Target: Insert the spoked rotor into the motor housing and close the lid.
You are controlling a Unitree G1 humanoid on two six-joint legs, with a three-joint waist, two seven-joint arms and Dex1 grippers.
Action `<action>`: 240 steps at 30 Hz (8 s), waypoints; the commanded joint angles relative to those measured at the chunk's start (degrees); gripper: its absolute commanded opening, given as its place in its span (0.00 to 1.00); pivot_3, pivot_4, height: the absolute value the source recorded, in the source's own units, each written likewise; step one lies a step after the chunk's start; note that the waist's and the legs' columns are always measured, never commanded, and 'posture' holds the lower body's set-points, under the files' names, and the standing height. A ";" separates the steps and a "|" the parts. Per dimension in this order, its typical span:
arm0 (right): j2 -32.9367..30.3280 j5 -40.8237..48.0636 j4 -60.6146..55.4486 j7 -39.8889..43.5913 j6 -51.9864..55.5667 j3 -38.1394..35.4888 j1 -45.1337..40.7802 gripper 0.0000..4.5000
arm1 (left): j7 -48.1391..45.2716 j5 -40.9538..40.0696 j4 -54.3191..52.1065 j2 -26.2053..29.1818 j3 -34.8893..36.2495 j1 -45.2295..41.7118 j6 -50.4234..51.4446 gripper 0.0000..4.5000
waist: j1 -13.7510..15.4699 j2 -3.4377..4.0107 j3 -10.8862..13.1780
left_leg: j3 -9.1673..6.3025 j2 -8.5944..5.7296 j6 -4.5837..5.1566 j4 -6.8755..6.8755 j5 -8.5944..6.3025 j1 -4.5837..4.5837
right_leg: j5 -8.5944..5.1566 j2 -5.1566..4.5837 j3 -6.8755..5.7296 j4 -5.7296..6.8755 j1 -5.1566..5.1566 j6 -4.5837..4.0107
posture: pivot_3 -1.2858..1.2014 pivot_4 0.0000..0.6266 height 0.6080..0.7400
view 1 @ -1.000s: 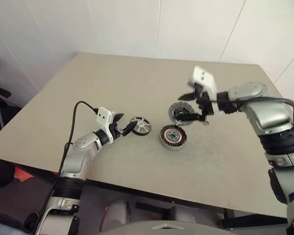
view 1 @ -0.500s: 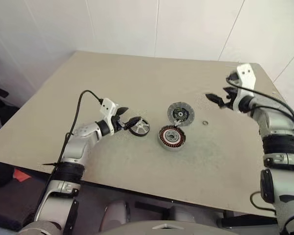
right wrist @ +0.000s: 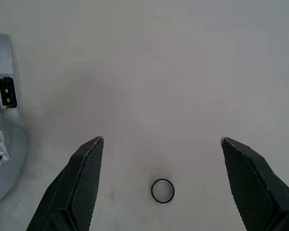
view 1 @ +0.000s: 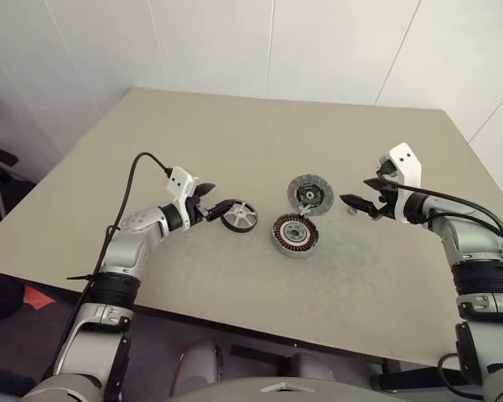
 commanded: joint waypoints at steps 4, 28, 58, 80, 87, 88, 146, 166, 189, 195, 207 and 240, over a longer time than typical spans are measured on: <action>0.27 -2.15 3.91 -0.69 -3.66 1.28 0.30 0.98 | -0.07 -0.17 -2.81 1.22 1.28 -0.63 -0.09 0.96 | -0.04 0.00 0.00 | 0.00 0.01 0.00 0.00 0.00 0.00 | 0.00 0.01 0.00 0.00 0.00 0.00 | 0.52 0.00 1.00; 1.32 -6.28 12.58 -4.85 -8.45 3.75 -0.81 0.58 | -0.37 0.71 -2.92 1.72 0.14 -1.66 -0.54 0.96 | 0.01 0.00 0.00 | 0.00 0.02 -0.06 -0.01 -0.04 0.22 | 0.00 0.00 -0.01 0.00 0.23 0.01 | 0.52 0.00 1.00; 0.45 -4.57 4.09 -12.97 -5.11 -1.37 -7.13 0.13 | 0.04 1.36 -1.64 1.68 0.95 -2.15 -1.46 0.96 | -0.32 0.02 0.01 | 0.05 0.09 -0.11 -0.18 0.10 0.06 | 0.02 0.07 -0.01 -0.05 -0.05 0.03 | 0.52 0.00 1.00; 1.30 9.97 -28.77 3.66 10.89 6.46 4.71 0.13 | 0.86 1.41 -0.87 -0.16 0.89 -2.22 -1.80 0.96 | -0.12 0.04 0.05 | 0.05 0.45 -0.54 -0.38 0.12 0.17 | 0.02 0.37 -0.03 -0.17 -0.03 0.04 | 0.52 0.00 1.00; 6.71 10.50 -30.66 1.85 14.28 11.51 3.21 0.13 | 1.08 1.48 -0.79 -0.11 1.12 -2.23 -1.90 0.96 | -0.09 0.04 0.05 | 0.03 0.56 -0.74 -0.59 0.25 0.22 | 0.01 0.50 -0.04 -0.17 -0.09 0.04 | 0.52 0.00 1.00; 7.04 10.42 -31.06 1.71 14.55 12.16 3.41 0.13 | 1.12 1.48 -0.89 -0.06 1.16 -2.15 -1.90 0.96 | -0.01 0.04 0.05 | 0.03 0.56 -0.73 -0.59 0.25 0.22 | 0.01 0.50 -0.04 -0.17 -0.08 0.04 | 0.52 0.00 1.00; 6.16 4.66 -25.48 3.00 9.37 15.11 5.52 0.13 | 1.92 1.32 -2.33 0.98 1.32 -0.73 -1.67 0.96 | -0.08 0.03 0.05 | 0.03 0.54 -0.79 -0.61 0.27 0.42 | 0.01 0.49 -0.03 -0.19 0.11 0.05 | 0.52 0.00 1.00; 6.62 5.68 -28.05 3.92 11.81 14.98 6.12 0.13 | 2.00 1.32 -2.84 1.28 1.40 -0.16 -1.44 0.96 | -0.08 0.03 0.05 | 0.03 0.55 -0.80 -0.61 0.28 0.42 | 0.02 0.49 -0.03 -0.19 0.11 0.05 | 0.52 0.00 1.00; 5.77 7.93 -30.66 3.43 12.96 11.86 4.98 0.63 | 2.04 1.43 -2.22 1.09 1.15 -0.39 -1.73 0.96 | -0.07 0.03 0.05 | 0.03 0.54 -0.86 -0.61 0.32 0.42 | 0.02 0.49 -0.03 -0.19 0.12 0.05 | 0.52 0.00 1.00; 5.16 8.69 -31.22 4.32 12.77 12.21 5.47 0.20 | 2.03 1.55 -1.81 0.85 1.04 -0.43 -1.98 0.96 | -0.06 0.03 0.05 | 0.03 0.55 -0.86 -0.61 0.32 0.42 | 0.02 0.49 -0.03 -0.18 0.11 0.05 | 0.52 0.00 1.00; 3.56 6.55 -30.26 6.29 10.38 15.45 6.59 0.01 | 2.22 1.42 -2.41 1.16 1.40 0.24 -1.75 0.96 | -0.05 0.03 0.05 | 0.03 0.55 -0.86 -0.61 0.32 0.43 | 0.02 0.50 -0.03 -0.18 0.12 0.05 | 0.52 0.00 1.00; 4.95 1.58 -21.88 4.91 6.47 17.49 4.67 0.01 | 2.61 1.62 -2.87 1.47 1.20 0.30 -1.76 0.96 | -0.06 0.03 0.05 | 0.03 0.55 -0.84 -0.61 0.31 0.55 | 0.02 0.49 -0.03 -0.17 0.24 0.05 | 0.52 0.00 1.00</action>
